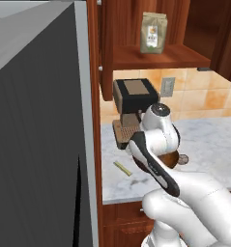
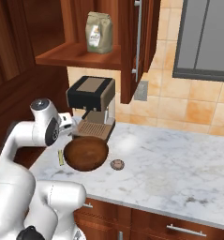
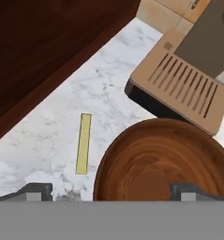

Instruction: Pick the egg and butter from the fridge and place them by the bowl for mixing.

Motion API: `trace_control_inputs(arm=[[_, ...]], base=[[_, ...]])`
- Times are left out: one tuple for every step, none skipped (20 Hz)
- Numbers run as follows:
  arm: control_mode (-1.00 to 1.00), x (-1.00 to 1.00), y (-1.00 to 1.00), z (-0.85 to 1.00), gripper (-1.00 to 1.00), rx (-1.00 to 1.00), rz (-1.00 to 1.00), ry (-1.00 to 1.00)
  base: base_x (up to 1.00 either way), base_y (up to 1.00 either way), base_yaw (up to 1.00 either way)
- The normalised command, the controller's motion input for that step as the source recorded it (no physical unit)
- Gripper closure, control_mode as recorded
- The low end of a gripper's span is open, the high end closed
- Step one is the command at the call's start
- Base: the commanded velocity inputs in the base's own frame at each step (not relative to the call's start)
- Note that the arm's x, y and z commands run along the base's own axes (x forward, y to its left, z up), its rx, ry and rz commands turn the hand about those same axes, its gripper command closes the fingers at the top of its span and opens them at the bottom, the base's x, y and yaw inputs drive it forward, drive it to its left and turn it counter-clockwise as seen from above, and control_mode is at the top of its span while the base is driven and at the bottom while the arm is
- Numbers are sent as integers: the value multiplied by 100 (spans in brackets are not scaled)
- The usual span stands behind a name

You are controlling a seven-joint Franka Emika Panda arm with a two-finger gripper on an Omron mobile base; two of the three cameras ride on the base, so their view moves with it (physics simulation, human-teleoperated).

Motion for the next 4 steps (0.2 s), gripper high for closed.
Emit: trace_control_inputs(arm=[[-100,-48,-43,34,-100,3,-7,-14],[-100,-50,-44,33,-100,3,-8,-13],[-100,-53,-47,33,-100,3,-9,-13],[-100,-55,-48,33,-100,2,-10,-14]], base=[[0,0,0],[0,0,0],[0,0,0],[0,0,0]])
